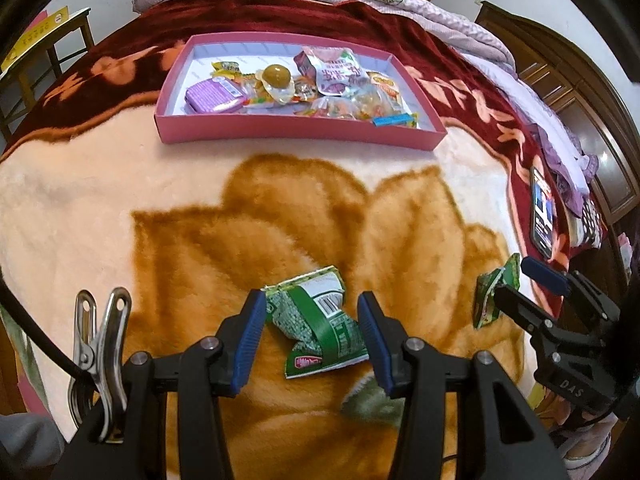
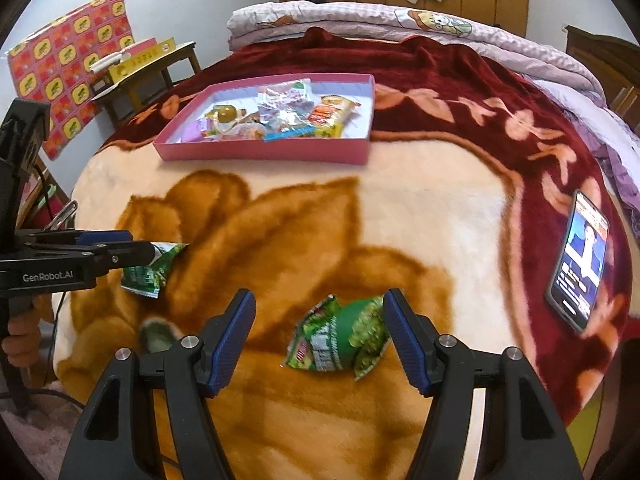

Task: Organize snacks
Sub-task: 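Grasp a green snack bag with each tool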

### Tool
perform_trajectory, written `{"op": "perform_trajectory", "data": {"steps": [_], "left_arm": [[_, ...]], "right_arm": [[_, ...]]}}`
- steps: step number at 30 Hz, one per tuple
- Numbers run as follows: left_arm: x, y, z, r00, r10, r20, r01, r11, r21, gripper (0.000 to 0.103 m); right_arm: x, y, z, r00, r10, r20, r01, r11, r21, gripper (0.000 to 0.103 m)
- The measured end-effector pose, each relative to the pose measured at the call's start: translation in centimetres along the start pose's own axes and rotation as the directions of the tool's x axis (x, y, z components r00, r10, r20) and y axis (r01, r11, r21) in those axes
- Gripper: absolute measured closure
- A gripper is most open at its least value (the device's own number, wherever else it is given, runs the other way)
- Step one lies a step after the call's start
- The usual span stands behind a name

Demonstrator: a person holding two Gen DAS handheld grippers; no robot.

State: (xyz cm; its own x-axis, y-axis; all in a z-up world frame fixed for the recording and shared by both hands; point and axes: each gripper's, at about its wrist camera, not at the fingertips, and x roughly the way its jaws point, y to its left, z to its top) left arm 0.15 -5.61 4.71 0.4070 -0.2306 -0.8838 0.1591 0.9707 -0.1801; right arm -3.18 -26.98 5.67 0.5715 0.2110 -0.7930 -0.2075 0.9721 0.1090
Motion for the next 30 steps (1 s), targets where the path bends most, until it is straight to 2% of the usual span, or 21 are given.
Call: {"op": "perform_trajectory", "data": {"steps": [6,18,19,20,21,30], "left_arm": [[0.4,-0.5,-0.3,1.000,-0.008,-0.008,0.008,1.000,0.016,0.053],[1.6,-1.2,-0.9,0.999,0.038,-0.015,-0.037,0.997,0.064,0.051],[1.7,-1.3,-1.0,0.999,0.039,-0.015,-0.038,0.997,0.073,0.051],[1.8,-1.4,-1.1,0.999,0.039,-0.015,-0.037,0.996,0.081,0.051],[1.9,-1.5,-1.1,0.999,0.036,-0.015,-0.035,0.996,0.088,0.053],[1.4,-1.2,-1.1,1.000,0.005,0.010,-0.006,0.995,0.100,0.058]], "right_arm": [[0.7,-0.6,-0.9,1.000,-0.005,-0.029,0.006,1.000,0.021,0.035],[2.5,-1.5,-1.5,0.998,-0.039,-0.044,0.042,0.996,0.083,0.036],[2.6,-1.6,-1.5,0.998,-0.039,-0.044,0.043,0.995,0.093,0.037],[2.7,-1.8,-1.5,0.998,-0.041,-0.040,0.045,0.993,0.106,0.043],[2.7,-2.1,-1.5,0.999,-0.037,-0.038,0.042,0.992,0.120,0.055],[2.3,-1.3,-0.8,1.000,0.007,0.001,-0.007,0.992,0.129,0.058]]}}
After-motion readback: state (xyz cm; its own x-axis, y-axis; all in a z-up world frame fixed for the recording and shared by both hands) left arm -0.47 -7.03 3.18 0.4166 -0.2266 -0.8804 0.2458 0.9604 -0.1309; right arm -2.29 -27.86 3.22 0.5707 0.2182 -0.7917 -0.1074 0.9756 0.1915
